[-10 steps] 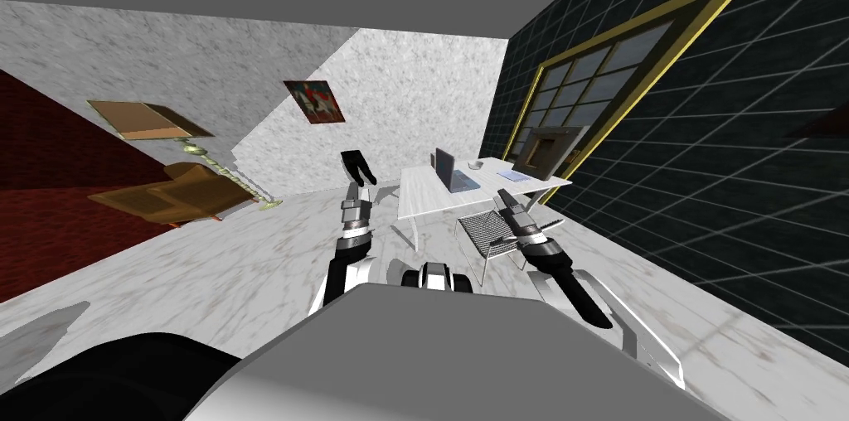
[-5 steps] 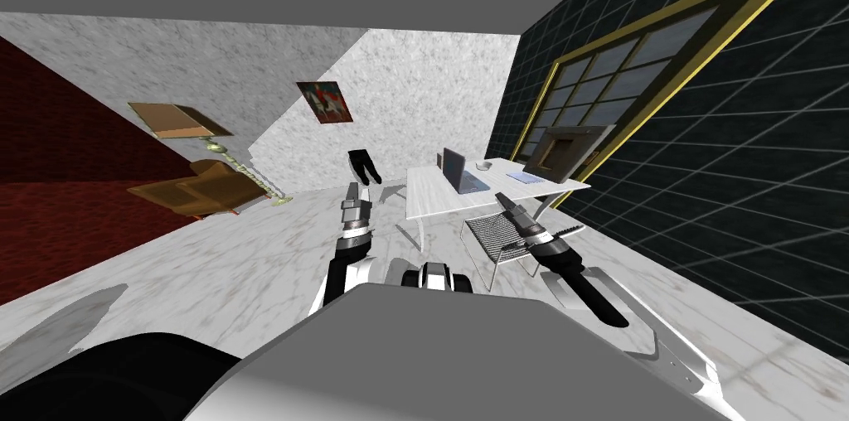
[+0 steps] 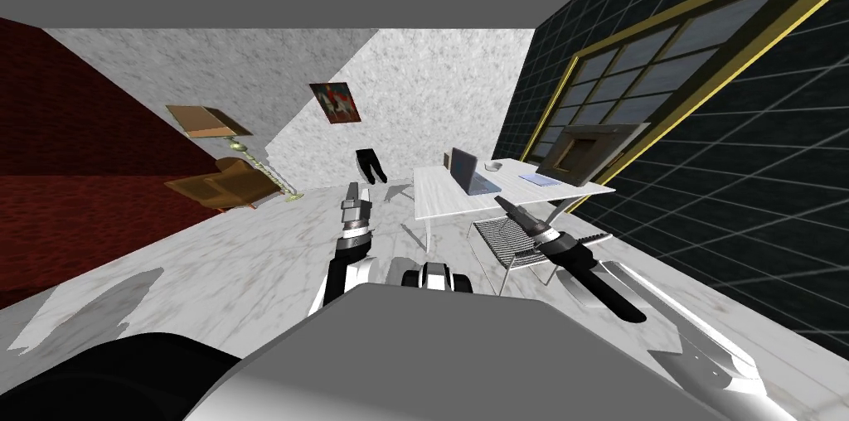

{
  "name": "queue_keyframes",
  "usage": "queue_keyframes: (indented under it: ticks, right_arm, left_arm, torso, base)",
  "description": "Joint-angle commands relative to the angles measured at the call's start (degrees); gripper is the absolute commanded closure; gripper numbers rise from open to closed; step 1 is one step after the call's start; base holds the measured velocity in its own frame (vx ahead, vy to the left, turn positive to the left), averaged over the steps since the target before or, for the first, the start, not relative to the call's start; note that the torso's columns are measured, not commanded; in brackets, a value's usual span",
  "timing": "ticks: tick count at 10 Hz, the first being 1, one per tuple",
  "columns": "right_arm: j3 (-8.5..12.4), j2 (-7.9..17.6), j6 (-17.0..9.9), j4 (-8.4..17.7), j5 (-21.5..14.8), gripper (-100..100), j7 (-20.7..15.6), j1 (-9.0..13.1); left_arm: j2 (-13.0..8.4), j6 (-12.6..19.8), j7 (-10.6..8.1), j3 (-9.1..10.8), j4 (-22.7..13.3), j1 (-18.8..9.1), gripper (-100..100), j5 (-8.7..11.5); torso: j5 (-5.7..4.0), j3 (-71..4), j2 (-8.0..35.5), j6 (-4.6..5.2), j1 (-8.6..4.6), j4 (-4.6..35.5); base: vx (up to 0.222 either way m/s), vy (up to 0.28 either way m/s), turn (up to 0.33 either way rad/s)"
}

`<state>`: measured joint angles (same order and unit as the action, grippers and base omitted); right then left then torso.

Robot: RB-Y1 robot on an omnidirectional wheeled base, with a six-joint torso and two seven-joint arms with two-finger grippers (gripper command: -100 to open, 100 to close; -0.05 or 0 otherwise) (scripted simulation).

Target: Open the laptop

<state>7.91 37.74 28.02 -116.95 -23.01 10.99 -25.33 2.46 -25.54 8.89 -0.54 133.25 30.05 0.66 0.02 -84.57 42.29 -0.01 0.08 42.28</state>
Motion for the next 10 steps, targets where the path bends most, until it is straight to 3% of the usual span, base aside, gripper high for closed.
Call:
queue_keyframes:
  ticks: [1,10]
  right_arm:
    - [1.41,4.28,0.69,1.84,-3.05,-100,0.23,0.21]
    - [4.65,17.63,2.02,6.97,-11.09,-100,0.28,1.15]
  left_arm:
    - [0.00,0.00,0.00,0.00,0.00,0.00,0,0.00]
    - [0.00,0.00,0.00,0.01,0.00,0.00,0,0.00]
  torso:
    - [-0.01,-0.01,-0.02,0.02,-0.09,0.00]
    - [-0.01,-0.01,-0.01,0.00,-0.05,0.00]
  base:
    - [0.026,0.085,0.106]
    - [0.028,0.073,0.074]
